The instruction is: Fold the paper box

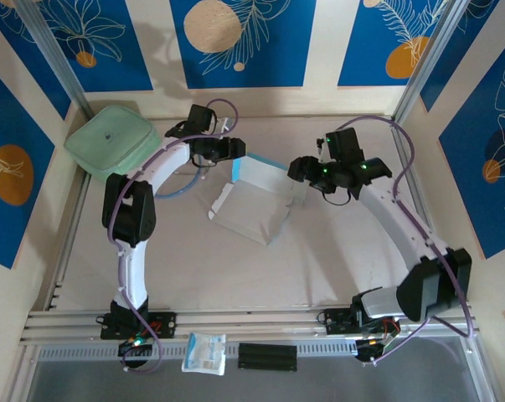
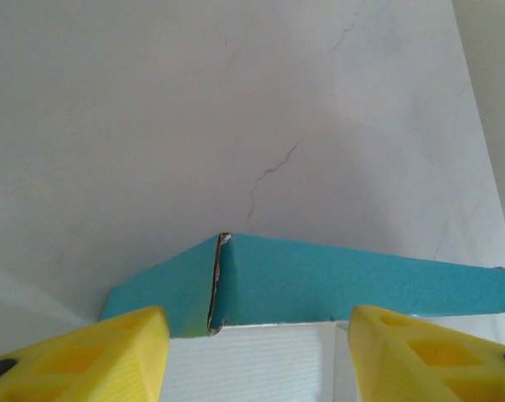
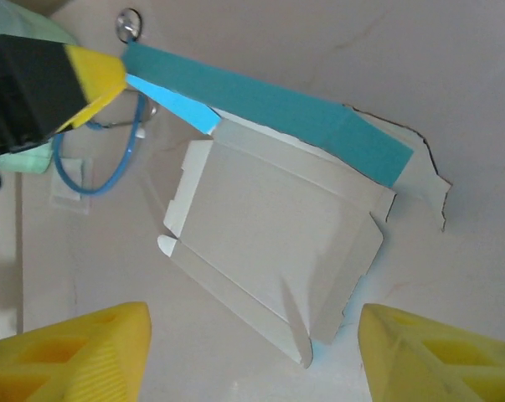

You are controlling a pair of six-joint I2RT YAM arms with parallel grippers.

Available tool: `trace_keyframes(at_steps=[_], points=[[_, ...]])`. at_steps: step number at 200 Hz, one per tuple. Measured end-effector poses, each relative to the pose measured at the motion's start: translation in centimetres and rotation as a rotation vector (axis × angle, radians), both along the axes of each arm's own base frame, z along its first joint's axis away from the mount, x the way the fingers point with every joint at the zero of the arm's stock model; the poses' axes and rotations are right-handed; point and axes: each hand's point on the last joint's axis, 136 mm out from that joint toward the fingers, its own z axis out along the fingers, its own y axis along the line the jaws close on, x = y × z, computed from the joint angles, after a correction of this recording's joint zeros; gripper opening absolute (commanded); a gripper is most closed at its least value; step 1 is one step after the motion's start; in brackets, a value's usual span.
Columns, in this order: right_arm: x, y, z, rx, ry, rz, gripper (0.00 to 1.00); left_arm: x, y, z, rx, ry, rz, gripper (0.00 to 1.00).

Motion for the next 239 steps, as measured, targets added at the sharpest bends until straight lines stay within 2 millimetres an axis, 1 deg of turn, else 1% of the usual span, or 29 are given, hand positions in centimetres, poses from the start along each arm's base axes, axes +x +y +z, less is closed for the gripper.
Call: trace_keyframes(at_steps=[15, 27, 40, 70, 84, 108, 118, 132, 146, 165, 196, 214, 226, 239], points=[[1.0, 0.1, -1.0, -0.007, 0.045, -0.017, 0.62, -0.1, -0.1, 0.0, -0.004, 0.004, -0.004, 0.53], [1.9, 0.1, -1.3, -0.008, 0.059, -0.03, 0.61, -0.1, -0.2, 0.0, -0.012, 0.001, -0.009, 0.52], [2.6, 0.3, -1.5, -0.006, 0.07, -0.04, 0.6, -0.3, -0.3, -0.5, -0.018, 0.005, -0.013, 0.5], [3.4, 0.3, -2.4, -0.016, 0.092, -0.056, 0.57, -1.4, -0.1, -2.7, -0.021, 0.05, -0.019, 0.48], [3.7, 0.1, -2.7, -0.032, 0.095, -0.069, 0.58, -1.9, 0.0, -3.4, -0.026, 0.067, -0.017, 0.48], [4.2, -0.3, -3.2, -0.057, 0.096, -0.087, 0.58, -2.4, 0.0, -3.5, -0.041, 0.075, -0.015, 0.48], [4.3, -0.3, -3.4, -0.059, 0.097, -0.088, 0.58, -2.5, 0.0, -3.3, -0.046, 0.066, -0.015, 0.49], [4.5, -0.3, -3.6, -0.062, 0.096, -0.091, 0.57, -2.7, 0.1, -2.5, -0.055, 0.047, -0.011, 0.56], [4.8, -0.3, -4.0, -0.062, 0.1, -0.095, 0.57, -2.7, 0.4, -1.4, -0.052, 0.017, 0.003, 0.61], [5.1, -0.1, -4.4, -0.056, 0.11, -0.106, 0.55, -2.2, 1.1, 0.5, -0.027, -0.044, 0.037, 0.65], [5.7, -0.1, -5.1, -0.059, 0.123, -0.12, 0.55, -0.5, 2.2, 3.3, 0.036, -0.12, 0.097, 0.71], [5.8, -0.1, -5.4, -0.062, 0.129, -0.128, 0.54, 0.8, 2.0, 4.9, 0.049, -0.146, 0.098, 0.73], [5.9, -0.1, -5.6, -0.06, 0.132, -0.133, 0.54, 1.6, 1.6, 5.4, 0.046, -0.156, 0.092, 0.74], [6.0, -0.1, -5.6, -0.058, 0.133, -0.134, 0.53, 2.0, 1.3, 5.0, 0.043, -0.142, 0.081, 0.74]])
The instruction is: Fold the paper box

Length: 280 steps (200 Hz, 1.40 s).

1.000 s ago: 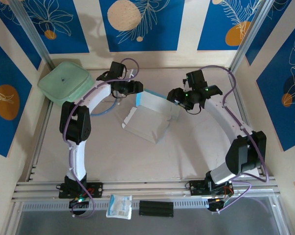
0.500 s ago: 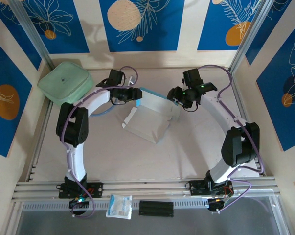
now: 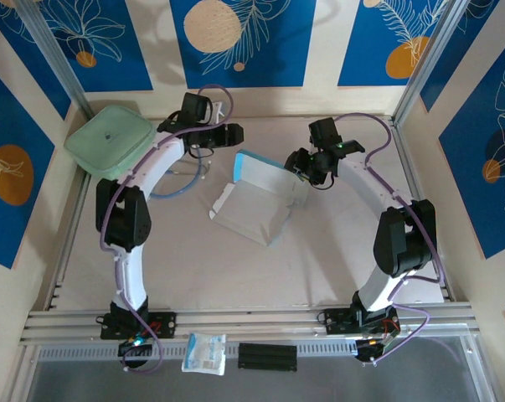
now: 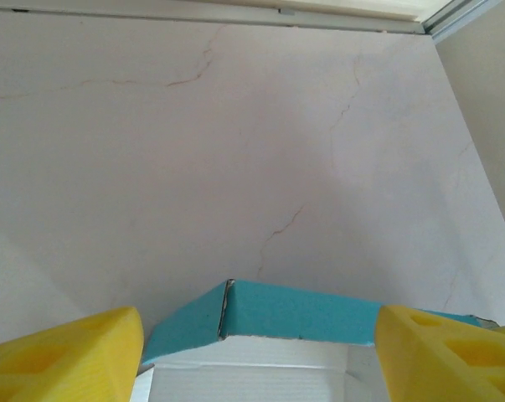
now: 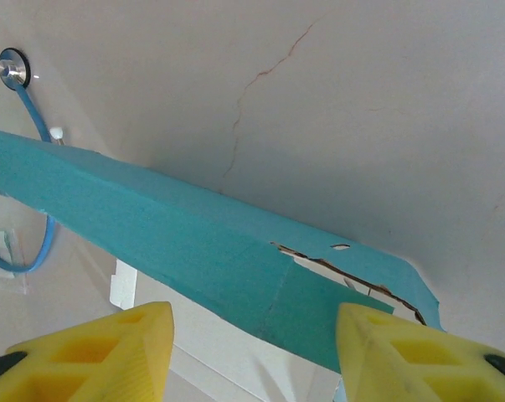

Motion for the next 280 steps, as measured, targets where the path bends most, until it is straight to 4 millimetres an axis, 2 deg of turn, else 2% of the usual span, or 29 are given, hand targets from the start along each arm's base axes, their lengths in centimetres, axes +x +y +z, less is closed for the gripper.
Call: trace_keyframes(at_steps=[36, 59, 123, 162, 220, 280], points=[[0.2, 0.5, 0.2, 0.02, -0.009, 0.004, 0.51, -0.2, -1.0, -3.4, -0.018, 0.098, -0.035, 0.75], [0.2, 0.8, 0.0, 0.031, -0.012, 0.011, 0.5, -0.4, -1.2, -4.7, -0.027, 0.143, -0.037, 0.69], [-0.1, 1.1, -0.9, 0.054, 0.004, 0.006, 0.48, -0.7, -1.6, -4.9, -0.055, 0.169, -0.042, 0.57], [0.0, 1.6, -1.2, 0.071, -0.006, 0.011, 0.44, -1.3, -1.9, -6.1, -0.089, 0.205, -0.051, 0.5], [-0.3, 2.0, -2.0, 0.075, 0.0, 0.013, 0.37, -1.4, -2.3, -6.2, -0.14, 0.181, -0.049, 0.46], [-0.7, 2.5, -2.0, 0.05, -0.038, 0.049, 0.36, -2.5, -1.6, -6.1, -0.217, 0.138, -0.012, 0.43]])
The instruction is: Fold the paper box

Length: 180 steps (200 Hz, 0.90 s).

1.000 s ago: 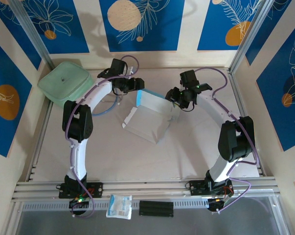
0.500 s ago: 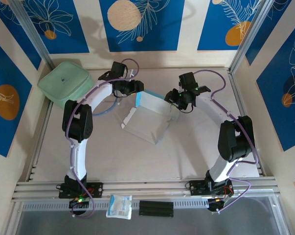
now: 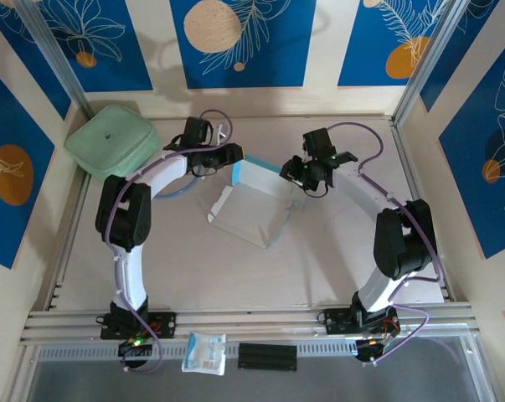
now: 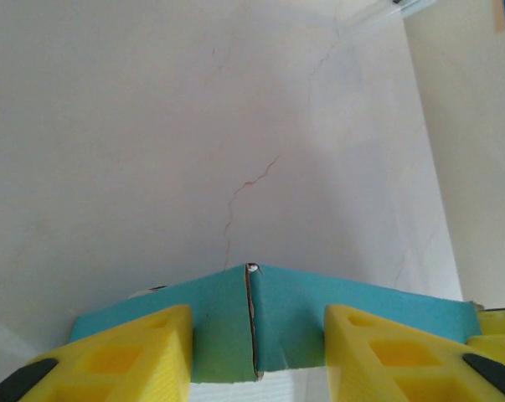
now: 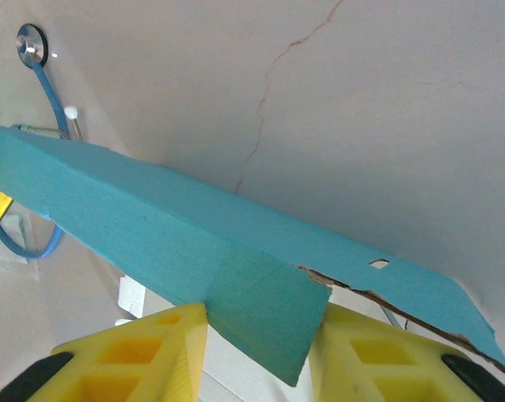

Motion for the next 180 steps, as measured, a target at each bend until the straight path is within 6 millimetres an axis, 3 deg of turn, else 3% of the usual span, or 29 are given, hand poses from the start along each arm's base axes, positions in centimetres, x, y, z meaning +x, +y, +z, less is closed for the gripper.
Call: trace_keyframes(at_steps=[70, 111, 180], points=[[0.8, 0.2, 0.7, -0.114, -0.135, 0.099, 0.37, -1.4, 1.0, 0.2, -0.071, -0.052, 0.062, 0.45], [0.2, 0.1, -0.3, -0.139, -0.141, 0.114, 0.38, -2.5, 1.4, 0.0, -0.097, -0.054, 0.08, 0.45], [-0.7, 0.0, 1.3, -0.136, -0.184, 0.111, 0.51, -2.9, 1.1, -0.1, -0.114, -0.059, 0.065, 0.45]])
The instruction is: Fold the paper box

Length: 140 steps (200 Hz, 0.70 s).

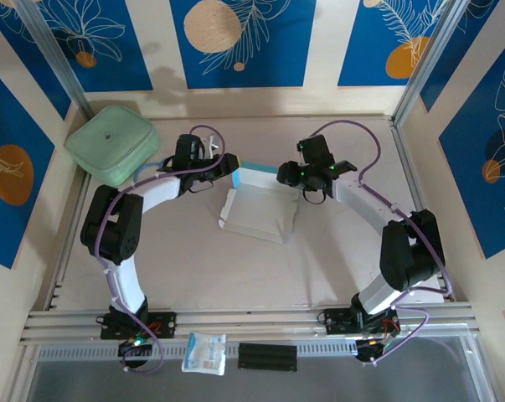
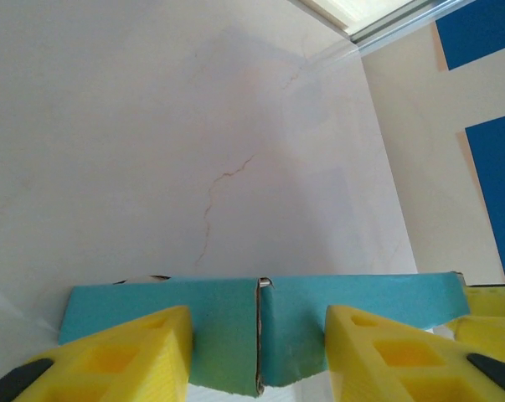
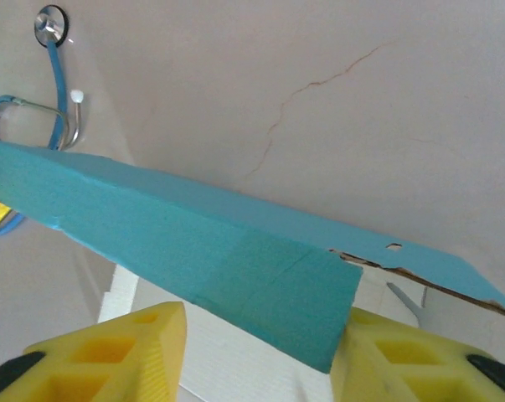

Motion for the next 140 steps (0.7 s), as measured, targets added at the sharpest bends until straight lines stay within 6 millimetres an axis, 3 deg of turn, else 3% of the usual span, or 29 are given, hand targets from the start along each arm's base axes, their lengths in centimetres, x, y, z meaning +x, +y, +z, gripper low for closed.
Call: trace_keyframes(at_steps=[50, 70, 87, 116, 140], points=[[-0.9, -1.0, 2.7, 0.012, -0.041, -0.048, 0.55, -0.1, -0.2, 0.1, 0.0, 0.0, -0.004, 0.45], [-1.9, -1.4, 2.8, 0.013, -0.044, -0.072, 0.56, -0.1, -0.2, 0.1, 0.003, 0.007, -0.005, 0.45], [-3.4, -1.5, 1.6, 0.003, -0.024, -0.08, 0.55, -0.1, -0.2, 0.1, 0.006, 0.006, -0.007, 0.45], [-5.7, -1.1, -2.6, -0.019, 0.049, -0.081, 0.56, -0.1, -0.3, 0.2, 0.011, 0.008, -0.011, 0.45], [-5.8, -1.0, -5.5, -0.054, 0.088, -0.101, 0.72, -0.2, -0.4, 0.2, 0.024, 0.003, -0.019, 0.45]])
